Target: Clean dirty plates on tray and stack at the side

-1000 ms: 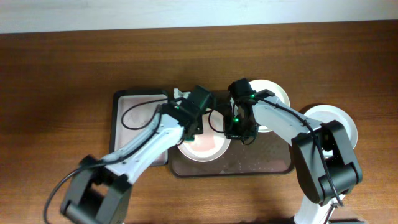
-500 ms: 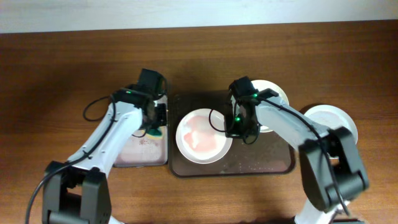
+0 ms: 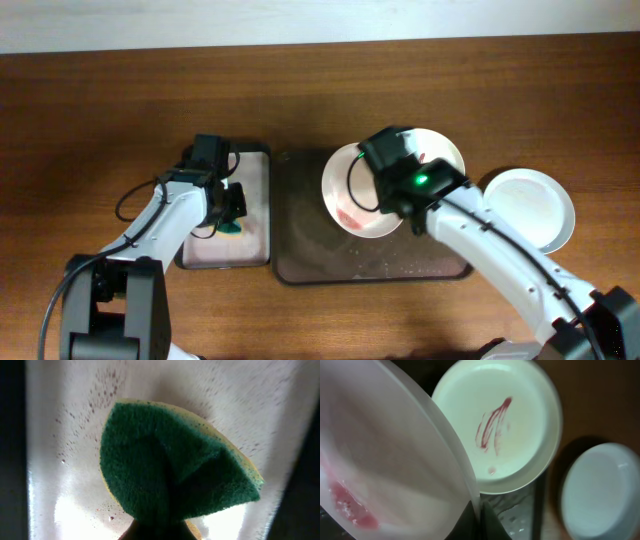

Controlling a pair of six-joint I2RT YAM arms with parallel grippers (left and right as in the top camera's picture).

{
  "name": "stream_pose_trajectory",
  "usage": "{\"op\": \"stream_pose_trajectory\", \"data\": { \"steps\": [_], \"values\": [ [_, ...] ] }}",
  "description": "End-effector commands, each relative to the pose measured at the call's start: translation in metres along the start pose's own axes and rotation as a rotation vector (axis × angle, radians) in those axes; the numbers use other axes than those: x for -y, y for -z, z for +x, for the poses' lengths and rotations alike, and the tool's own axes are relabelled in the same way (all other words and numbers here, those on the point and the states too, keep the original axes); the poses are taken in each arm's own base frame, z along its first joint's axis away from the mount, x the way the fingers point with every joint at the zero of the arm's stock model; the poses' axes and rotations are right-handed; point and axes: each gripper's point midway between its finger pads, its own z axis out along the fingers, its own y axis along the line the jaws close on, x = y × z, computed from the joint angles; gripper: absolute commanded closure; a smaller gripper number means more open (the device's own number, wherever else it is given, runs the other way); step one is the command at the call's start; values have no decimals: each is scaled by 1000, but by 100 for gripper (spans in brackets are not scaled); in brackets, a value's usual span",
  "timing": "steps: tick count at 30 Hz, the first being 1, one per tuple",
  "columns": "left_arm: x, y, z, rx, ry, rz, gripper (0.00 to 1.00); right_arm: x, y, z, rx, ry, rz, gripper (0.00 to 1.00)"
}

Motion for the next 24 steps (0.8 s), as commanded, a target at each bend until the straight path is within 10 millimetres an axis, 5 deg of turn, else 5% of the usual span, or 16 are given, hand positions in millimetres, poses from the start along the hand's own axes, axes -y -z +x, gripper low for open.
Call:
{"op": "stream_pose_trajectory", "data": {
  "steps": [1, 8, 14, 21, 24],
  "values": [
    [-2, -4, 10, -11, -16, 7, 100, 12, 33, -28, 197, 53, 214, 96],
    [-3, -6, 12, -13, -16, 6, 100, -19, 77, -43, 416, 134, 331, 96],
    [-3, -6, 12, -14, -16, 6, 100, -18, 106, -50, 542, 136, 459, 96],
    [-2, -6, 12, -14, -18, 6, 100, -17, 110, -51, 556, 129, 472, 96],
    [-2, -6, 12, -14, -18, 7, 100, -26, 88, -47, 480, 84, 335, 96]
  ]
}}
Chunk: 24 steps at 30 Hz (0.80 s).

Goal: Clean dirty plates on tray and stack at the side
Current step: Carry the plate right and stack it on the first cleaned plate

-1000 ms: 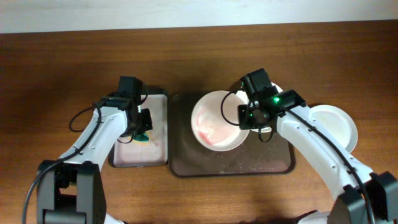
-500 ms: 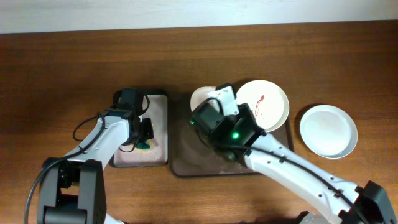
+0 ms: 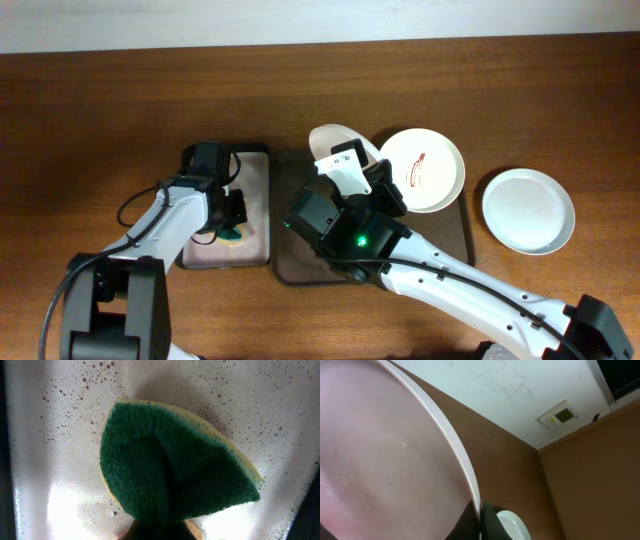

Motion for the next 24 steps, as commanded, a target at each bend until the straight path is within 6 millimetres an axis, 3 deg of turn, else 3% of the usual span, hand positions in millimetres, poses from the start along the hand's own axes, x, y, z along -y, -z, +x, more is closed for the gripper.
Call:
{"op": "stream_pose_trajectory", "data": {
  "steps": [1, 5, 10, 12, 17, 20, 24],
  "values": [
    [1, 3, 0, 7, -17, 13, 100, -9, -8, 4, -72, -128, -132, 96],
    [1, 3, 0, 7, -17, 13, 100, -26, -35, 28, -272, -308, -323, 96],
    [1, 3, 1, 6, -18, 13, 100, -11, -78, 58, -497, -526, -455, 96],
    [1, 3, 1, 6, -17, 13, 100, 4, -96, 74, -582, -626, -488, 96],
    [1, 3, 1, 6, -17, 12, 100, 64, -132, 128, -772, -904, -474, 96],
    [1, 3, 1, 6, -17, 13, 100, 106, -139, 181, -914, -1028, -356, 96],
    [1, 3, 1, 6, -17, 13, 100, 145, -136, 250, -1055, -1183, -201, 96]
  ]
}}
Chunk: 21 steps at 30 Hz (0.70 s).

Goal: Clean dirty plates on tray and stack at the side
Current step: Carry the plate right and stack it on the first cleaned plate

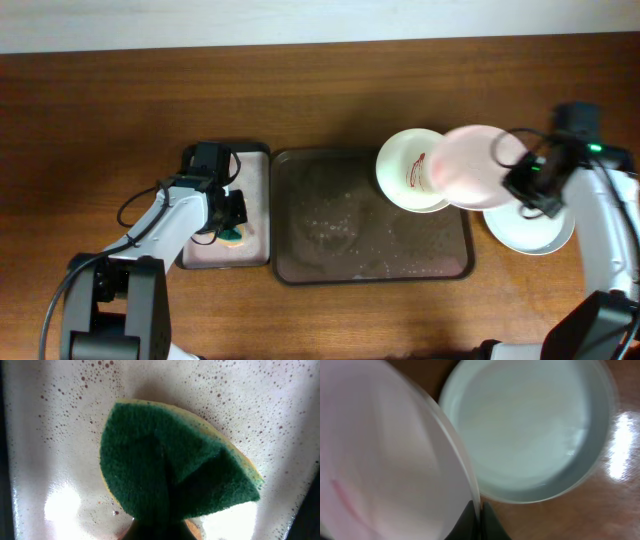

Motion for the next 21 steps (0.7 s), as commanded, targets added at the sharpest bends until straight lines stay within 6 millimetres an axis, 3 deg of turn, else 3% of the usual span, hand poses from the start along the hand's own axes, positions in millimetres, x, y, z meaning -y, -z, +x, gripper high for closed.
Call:
{"op": "stream_pose_trajectory", "data": {
  "steps": [1, 5, 9, 11, 14, 19, 21],
  "values": [
    [1, 3, 0, 9, -17, 10, 100, 45, -8, -5, -32, -164, 12, 96],
    [1, 3, 0, 8, -17, 10, 100, 81, -10, -15, -18, -280, 36, 96],
    [1, 3, 0, 8, -17, 10, 100, 100, -8, -23, 5, -341, 43, 96],
    [1, 3, 0, 8, -17, 10, 100, 101, -8, -24, 10, -335, 49, 92],
    [1, 3, 0, 8, -17, 10, 100, 100, -9, -24, 9, -332, 49, 70],
    [1, 3, 0, 8, -17, 10, 100, 91, -9, -20, -17, -329, -1, 69],
    [1, 3, 0, 8, -17, 10, 100, 66, -8, -19, -36, -235, -111, 69]
  ]
}}
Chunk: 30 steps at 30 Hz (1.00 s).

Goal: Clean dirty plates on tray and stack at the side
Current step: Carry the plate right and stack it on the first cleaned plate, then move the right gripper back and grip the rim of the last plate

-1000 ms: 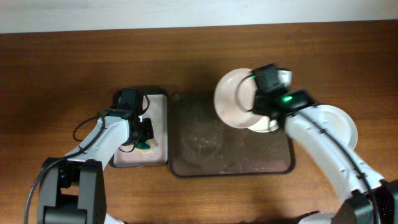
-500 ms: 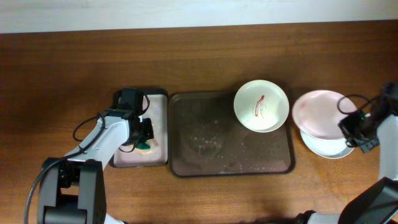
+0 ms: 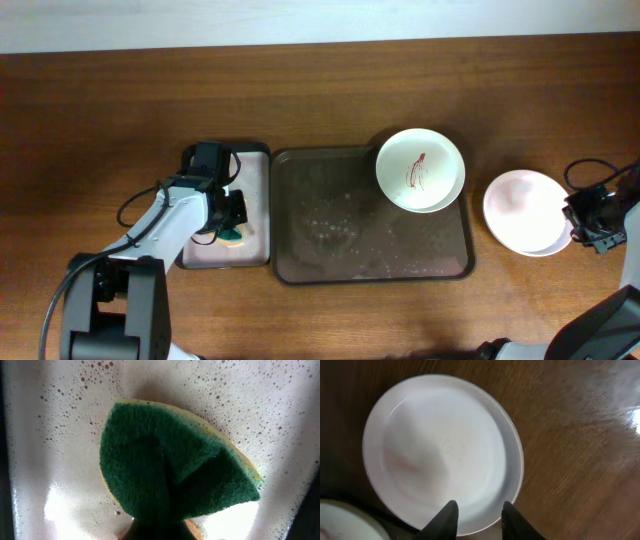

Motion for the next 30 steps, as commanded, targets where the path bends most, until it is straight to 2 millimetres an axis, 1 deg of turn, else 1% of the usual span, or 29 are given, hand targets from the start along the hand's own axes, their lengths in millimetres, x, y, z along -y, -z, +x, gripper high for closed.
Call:
{"op": "stream_pose_trajectory", "data": {
  "steps": [1, 3, 5, 7, 8, 10, 13, 16, 17, 21, 22, 23, 25, 28, 30],
  "values": [
    [1, 3, 0, 8, -17, 10, 100, -38, 1, 18, -61, 157, -168, 69],
    [1, 3, 0, 8, -17, 10, 100, -57, 2, 27, -64, 272, -208, 67],
    [1, 3, 1, 5, -17, 9, 100, -80, 1, 42, -57, 435, -233, 66],
    [0, 3, 1, 2, -17, 8, 100, -100, -3, 58, -56, 570, -255, 64],
    [0, 3, 1, 2, -17, 8, 100, -107, -5, 66, -62, 610, -261, 64],
    [0, 3, 2, 0, -17, 8, 100, -121, -13, 89, -103, 689, -263, 62],
    [0, 3, 2, 1, -17, 8, 100, -125, -32, 112, -161, 748, -215, 62],
    [0, 3, 2, 1, -17, 8, 100, -123, -51, 126, -200, 756, -140, 62],
    [0, 3, 2, 1, -17, 8, 100, -124, -62, 135, -228, 772, -126, 62],
    [0, 3, 2, -1, -17, 7, 100, -125, -87, 148, -278, 777, -94, 63],
    [0, 3, 2, -1, -17, 7, 100, -126, -94, 151, -292, 775, -90, 66],
    [0, 3, 2, -1, -17, 7, 100, -124, -100, 154, -305, 775, -81, 73],
    [0, 3, 2, -2, -17, 7, 100, -125, -103, 164, -346, 779, -94, 89],
    [0, 3, 2, -1, -17, 7, 100, -132, -95, 192, -434, 797, -158, 90],
    [0, 3, 2, 0, -17, 8, 100, -131, -91, 211, -482, 828, -155, 92]
  ]
}}
